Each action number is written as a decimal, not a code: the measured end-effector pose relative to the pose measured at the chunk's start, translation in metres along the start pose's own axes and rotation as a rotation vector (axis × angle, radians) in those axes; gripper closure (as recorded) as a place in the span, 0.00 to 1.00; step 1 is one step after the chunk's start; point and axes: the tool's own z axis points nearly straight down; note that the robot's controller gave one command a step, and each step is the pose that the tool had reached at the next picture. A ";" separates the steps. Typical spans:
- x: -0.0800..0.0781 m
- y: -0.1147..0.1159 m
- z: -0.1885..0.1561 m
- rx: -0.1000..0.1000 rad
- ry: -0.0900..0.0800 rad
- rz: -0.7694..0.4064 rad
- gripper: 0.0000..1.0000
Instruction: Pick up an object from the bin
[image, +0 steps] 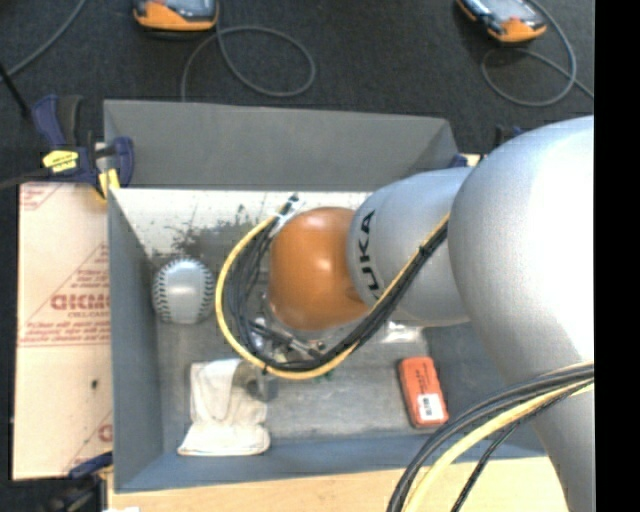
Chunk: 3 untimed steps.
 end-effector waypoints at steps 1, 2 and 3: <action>0.000 0.000 0.000 0.000 0.000 0.001 1.00; -0.003 0.002 -0.039 0.001 0.006 -0.013 1.00; 0.003 0.013 -0.099 0.000 -0.002 -0.027 1.00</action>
Offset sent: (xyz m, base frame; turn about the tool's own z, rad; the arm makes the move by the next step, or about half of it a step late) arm 0.0055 0.0076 0.0811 -0.0278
